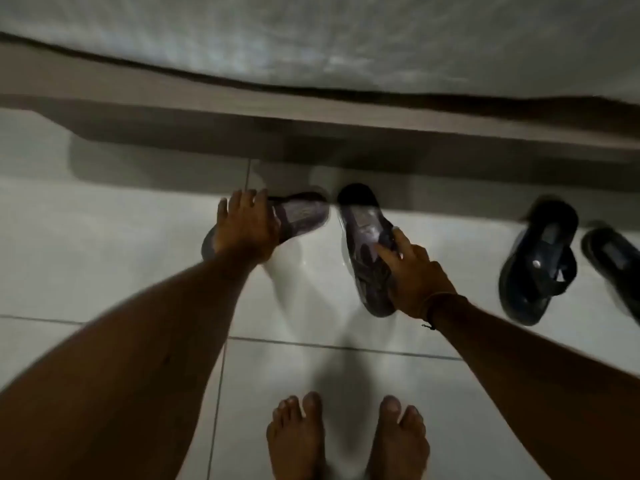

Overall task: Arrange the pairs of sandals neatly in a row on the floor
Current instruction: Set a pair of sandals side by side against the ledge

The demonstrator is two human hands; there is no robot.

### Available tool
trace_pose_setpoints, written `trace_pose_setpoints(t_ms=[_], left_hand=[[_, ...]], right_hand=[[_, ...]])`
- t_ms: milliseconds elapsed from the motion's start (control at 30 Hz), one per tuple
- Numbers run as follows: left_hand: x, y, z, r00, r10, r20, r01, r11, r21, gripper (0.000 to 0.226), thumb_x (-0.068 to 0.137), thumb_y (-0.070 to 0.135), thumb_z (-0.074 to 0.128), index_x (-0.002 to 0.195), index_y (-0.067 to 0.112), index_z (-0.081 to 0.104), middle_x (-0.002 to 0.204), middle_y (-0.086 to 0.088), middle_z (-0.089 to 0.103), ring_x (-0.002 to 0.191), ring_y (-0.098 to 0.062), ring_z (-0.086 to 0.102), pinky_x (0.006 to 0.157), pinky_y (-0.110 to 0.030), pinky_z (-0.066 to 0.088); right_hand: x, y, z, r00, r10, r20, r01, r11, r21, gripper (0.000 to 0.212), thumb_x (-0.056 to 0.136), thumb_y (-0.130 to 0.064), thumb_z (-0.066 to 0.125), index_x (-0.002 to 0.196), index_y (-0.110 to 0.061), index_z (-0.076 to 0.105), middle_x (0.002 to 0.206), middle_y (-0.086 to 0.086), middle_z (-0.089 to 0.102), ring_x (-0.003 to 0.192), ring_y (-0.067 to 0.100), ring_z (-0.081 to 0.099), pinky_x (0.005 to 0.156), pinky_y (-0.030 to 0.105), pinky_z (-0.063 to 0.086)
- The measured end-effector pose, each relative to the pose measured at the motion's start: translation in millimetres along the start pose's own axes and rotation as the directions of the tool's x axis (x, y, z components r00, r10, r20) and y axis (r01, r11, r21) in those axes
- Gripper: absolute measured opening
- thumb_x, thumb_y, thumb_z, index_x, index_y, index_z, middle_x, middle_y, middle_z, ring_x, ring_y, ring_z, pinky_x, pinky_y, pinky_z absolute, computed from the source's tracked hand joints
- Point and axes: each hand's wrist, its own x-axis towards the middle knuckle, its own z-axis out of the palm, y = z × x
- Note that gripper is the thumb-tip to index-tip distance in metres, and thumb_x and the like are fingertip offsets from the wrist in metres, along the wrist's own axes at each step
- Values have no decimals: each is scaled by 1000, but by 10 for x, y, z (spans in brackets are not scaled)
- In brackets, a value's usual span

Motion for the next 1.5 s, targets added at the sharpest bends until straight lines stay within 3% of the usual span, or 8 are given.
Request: trace_pose_setpoints(t_ms=[167, 333, 633, 967, 1133, 1233, 1367, 1500], left_hand=[[382, -127, 244, 986, -79, 149, 76, 997, 24, 56, 92, 47, 60, 138, 17, 49, 134, -21, 58, 117, -46, 56, 103, -53, 44], [186, 6, 326, 944, -229, 240, 248, 968, -51, 70, 79, 56, 78, 131, 19, 48, 124, -16, 55, 113, -44, 56, 90, -50, 47], [-217, 606, 615, 916, -324, 235, 382, 884, -269, 57, 95, 58, 62, 135, 22, 44, 121, -14, 56, 88, -31, 53, 73, -43, 40], [-53, 744, 681, 921, -323, 219, 374, 890, -261, 56, 96, 60, 57, 134, 22, 43, 125, -16, 55, 105, -39, 62, 74, -44, 42], [-111, 792, 545, 914, -352, 202, 381, 915, -134, 72, 91, 70, 53, 144, 24, 37, 139, -17, 45, 127, -41, 48, 96, -59, 44], [-277, 883, 359, 948, -303, 100, 309, 950, -51, 84, 90, 73, 47, 154, 23, 26, 149, -17, 37, 134, -41, 41, 101, -62, 40], [-691, 1336, 13, 997, -53, 53, 52, 999, 6, 86, 92, 69, 47, 158, 20, 24, 151, -17, 39, 132, -39, 42, 103, -57, 39], [-1106, 2026, -40, 984, 166, 63, -168, 985, 23, 83, 90, 64, 48, 153, 10, 48, 146, -29, 53, 124, -48, 54, 96, -62, 47]], right_hand=[[261, 126, 282, 998, -17, 67, 26, 992, -125, 97, 80, -42, 75, 157, -40, 14, 168, 7, -9, 144, 38, 23, 101, 50, 46], [261, 64, 382, 1000, 8, -4, -9, 999, -53, 95, 78, -38, 78, 155, -39, 21, 167, 6, -1, 137, 40, 30, 98, 49, 46], [280, -131, 454, 996, 63, -63, -61, 998, 27, 91, 79, -31, 78, 154, -37, 26, 166, 6, 6, 134, 40, 34, 101, 47, 49], [312, -116, 575, 991, 86, -102, -82, 996, 45, 89, 80, -34, 76, 153, -38, 25, 166, 7, 7, 132, 41, 35, 98, 49, 49], [156, -156, 450, 990, 81, -112, -74, 995, 67, 93, 84, -32, 72, 156, -39, 14, 169, 8, -8, 146, 45, 19, 110, 57, 39], [-142, -64, 378, 986, 137, -94, -128, 987, 97, 104, 87, -17, 70, 156, -42, -4, 167, 5, -23, 154, 44, -5, 118, 63, 26], [-935, 338, 311, 960, 273, -68, -267, 960, 87, 121, 80, 4, 66, 153, -44, -17, 165, 3, -28, 155, 39, -8, 118, 60, 28], [-1718, 1008, 283, 898, 440, -20, -433, 891, 137, 118, 80, -2, 67, 153, -46, -14, 168, 1, -19, 155, 34, -4, 119, 56, 28]])
